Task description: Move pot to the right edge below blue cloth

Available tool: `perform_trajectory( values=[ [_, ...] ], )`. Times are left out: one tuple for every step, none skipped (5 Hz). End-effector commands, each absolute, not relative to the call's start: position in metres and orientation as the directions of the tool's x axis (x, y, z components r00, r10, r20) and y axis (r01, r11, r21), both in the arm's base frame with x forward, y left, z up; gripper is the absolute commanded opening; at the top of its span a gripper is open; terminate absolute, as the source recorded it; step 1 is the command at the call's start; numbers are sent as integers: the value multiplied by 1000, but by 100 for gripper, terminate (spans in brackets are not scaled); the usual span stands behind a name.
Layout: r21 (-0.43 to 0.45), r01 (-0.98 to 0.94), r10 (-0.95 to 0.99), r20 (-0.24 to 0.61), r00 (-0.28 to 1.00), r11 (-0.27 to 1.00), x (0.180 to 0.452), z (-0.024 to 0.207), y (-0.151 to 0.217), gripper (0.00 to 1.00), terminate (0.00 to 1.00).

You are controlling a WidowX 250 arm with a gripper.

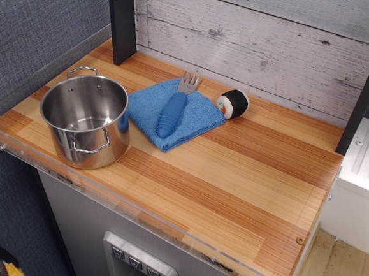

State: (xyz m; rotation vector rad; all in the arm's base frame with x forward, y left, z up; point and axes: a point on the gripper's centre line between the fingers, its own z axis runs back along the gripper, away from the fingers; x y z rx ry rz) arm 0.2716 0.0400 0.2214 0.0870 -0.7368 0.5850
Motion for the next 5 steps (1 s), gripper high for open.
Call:
perform_trajectory(
  values=[
    [-125, -532, 472, 656, 589, 838, 272, 221, 40, 100, 0],
    [-177, -697, 626, 625, 466, 695, 270, 237, 67, 100, 0],
    [-177, -748, 662, 622, 418, 639, 269, 240, 85, 100, 0],
    [-164, -791, 687, 616, 385, 590, 266, 233, 104, 100, 0],
    [-119, -799, 679, 609, 411, 590, 261, 210, 112, 100, 0]
  ],
)
